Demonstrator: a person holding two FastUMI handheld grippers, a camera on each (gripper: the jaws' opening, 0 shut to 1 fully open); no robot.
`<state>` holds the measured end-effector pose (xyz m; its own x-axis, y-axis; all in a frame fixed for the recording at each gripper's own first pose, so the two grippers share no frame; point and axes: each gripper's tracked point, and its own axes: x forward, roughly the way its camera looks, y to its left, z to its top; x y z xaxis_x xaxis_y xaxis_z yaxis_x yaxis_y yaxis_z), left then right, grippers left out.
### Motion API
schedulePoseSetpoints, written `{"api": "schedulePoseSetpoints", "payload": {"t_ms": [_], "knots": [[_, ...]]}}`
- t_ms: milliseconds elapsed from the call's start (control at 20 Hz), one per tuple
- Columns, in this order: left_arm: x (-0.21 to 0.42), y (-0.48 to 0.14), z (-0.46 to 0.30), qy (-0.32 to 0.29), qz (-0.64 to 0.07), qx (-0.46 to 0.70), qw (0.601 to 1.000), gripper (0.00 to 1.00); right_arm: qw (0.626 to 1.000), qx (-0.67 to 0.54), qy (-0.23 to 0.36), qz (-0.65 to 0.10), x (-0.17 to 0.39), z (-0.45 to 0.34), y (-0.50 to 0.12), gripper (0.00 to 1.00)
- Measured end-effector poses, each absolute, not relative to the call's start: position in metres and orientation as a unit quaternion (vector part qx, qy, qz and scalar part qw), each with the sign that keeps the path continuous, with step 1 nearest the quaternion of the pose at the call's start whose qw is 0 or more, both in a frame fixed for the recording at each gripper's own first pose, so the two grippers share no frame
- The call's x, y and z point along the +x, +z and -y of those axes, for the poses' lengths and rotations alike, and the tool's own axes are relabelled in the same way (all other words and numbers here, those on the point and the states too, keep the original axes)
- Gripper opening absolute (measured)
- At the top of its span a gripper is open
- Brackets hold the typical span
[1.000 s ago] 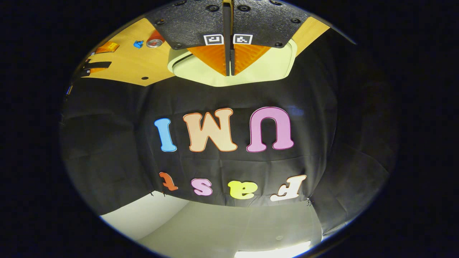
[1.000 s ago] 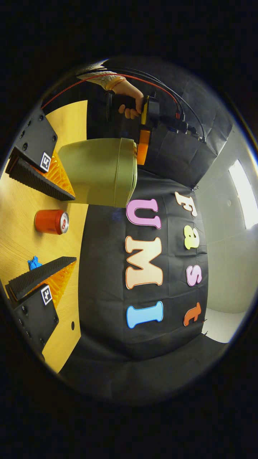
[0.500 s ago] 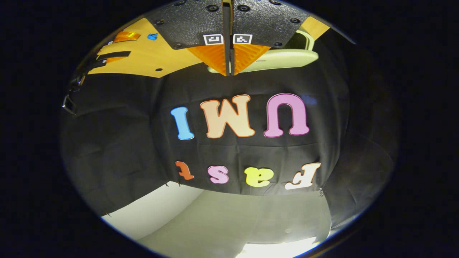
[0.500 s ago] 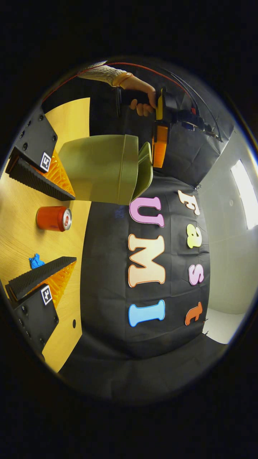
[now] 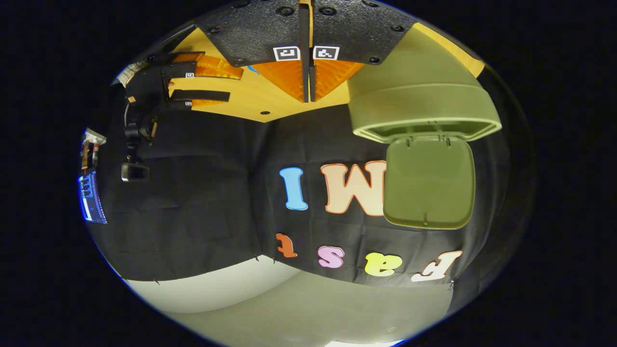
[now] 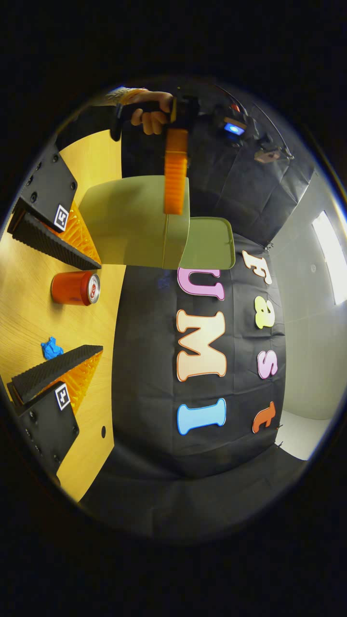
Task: Press the lid of the desktop garbage bin to open it, pick up the crumpled paper on the desktop and throw it into the bin, then pick up the pop can on the desktop and drop it into the bin, and finally close the garbage bin lid.
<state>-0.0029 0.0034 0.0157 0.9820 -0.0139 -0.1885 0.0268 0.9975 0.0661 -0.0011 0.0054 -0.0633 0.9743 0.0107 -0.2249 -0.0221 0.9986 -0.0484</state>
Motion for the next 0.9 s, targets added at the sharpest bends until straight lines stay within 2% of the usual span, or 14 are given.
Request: {"api": "schedulePoseSetpoints", "payload": {"t_ms": [350,450,600,900], "knots": [[-0.013,-0.026,0.020,-0.048,-0.094,0.032,0.994,0.02,0.987,-0.017,-0.015,-0.157,0.002,0.022,-0.081,0.98],[-0.016,-0.033,0.024,-0.059,-0.095,0.038,0.993,0.27,0.980,-0.024,-0.022,-0.196,0.005,0.037,-0.097,0.98],[-0.016,-0.048,0.024,-0.063,-0.105,0.032,0.992,0.94,0.966,-0.032,-0.017,-0.256,0.015,0.051,-0.118,0.98],[-0.013,-0.059,0.028,-0.069,-0.108,0.013,0.992,0.94,0.930,-0.044,0.005,-0.365,0.036,0.062,-0.167,0.99]]}}
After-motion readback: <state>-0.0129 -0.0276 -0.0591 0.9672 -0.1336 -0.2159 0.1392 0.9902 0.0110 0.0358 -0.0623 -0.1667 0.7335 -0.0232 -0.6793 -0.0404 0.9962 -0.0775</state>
